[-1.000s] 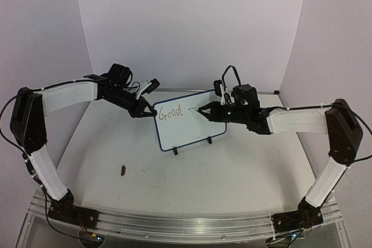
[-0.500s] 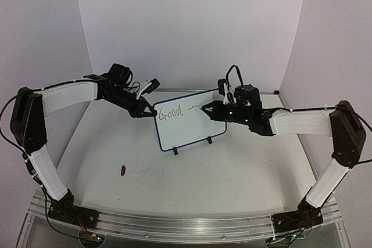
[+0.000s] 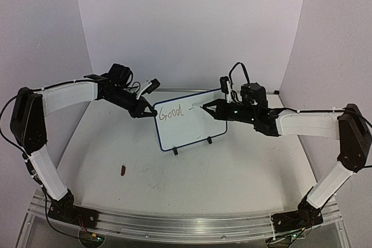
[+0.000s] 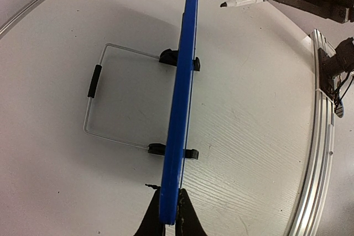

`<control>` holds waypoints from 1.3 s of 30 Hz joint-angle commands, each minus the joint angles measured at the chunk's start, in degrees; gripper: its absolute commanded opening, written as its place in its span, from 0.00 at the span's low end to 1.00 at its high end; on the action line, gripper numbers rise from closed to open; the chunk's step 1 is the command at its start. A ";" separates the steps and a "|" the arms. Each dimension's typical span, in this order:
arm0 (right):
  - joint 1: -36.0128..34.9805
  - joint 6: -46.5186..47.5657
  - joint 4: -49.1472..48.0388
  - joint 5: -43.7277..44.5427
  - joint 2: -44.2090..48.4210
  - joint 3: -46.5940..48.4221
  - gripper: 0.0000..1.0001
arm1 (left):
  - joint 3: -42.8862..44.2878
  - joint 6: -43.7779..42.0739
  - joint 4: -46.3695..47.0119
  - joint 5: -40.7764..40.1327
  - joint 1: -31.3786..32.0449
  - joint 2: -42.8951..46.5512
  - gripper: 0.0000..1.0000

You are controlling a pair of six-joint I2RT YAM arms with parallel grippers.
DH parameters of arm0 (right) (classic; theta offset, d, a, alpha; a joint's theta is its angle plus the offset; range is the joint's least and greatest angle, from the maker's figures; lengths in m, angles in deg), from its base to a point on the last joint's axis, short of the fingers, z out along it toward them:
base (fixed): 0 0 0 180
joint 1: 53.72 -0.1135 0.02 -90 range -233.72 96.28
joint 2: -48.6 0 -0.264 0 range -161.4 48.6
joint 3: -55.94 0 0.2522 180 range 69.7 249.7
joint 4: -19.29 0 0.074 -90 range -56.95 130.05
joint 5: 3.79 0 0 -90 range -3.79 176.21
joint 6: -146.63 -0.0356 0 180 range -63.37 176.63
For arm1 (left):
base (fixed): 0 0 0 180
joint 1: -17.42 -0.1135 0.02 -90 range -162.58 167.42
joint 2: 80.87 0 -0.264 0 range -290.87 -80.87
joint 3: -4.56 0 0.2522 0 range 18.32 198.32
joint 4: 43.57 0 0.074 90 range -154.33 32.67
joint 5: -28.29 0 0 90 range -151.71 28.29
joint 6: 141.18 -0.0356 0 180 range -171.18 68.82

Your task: Write a sentence on the whiteboard

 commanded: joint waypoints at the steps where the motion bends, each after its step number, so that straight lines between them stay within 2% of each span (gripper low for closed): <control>1: 0.14 1.30 -1.55 -2.33 0.74 1.64 0.00 | 0.32 -2.86 -4.14 -6.79 0.57 -2.55 0.00; 21: 0.14 0.08 -2.86 3.07 -4.67 4.44 0.00 | 0.32 -2.93 -4.22 -7.07 0.59 -2.66 0.00; 39: 0.14 -1.76 -3.46 3.69 -5.49 -0.42 0.00 | 0.40 -2.92 -4.31 -7.17 0.60 -2.60 0.00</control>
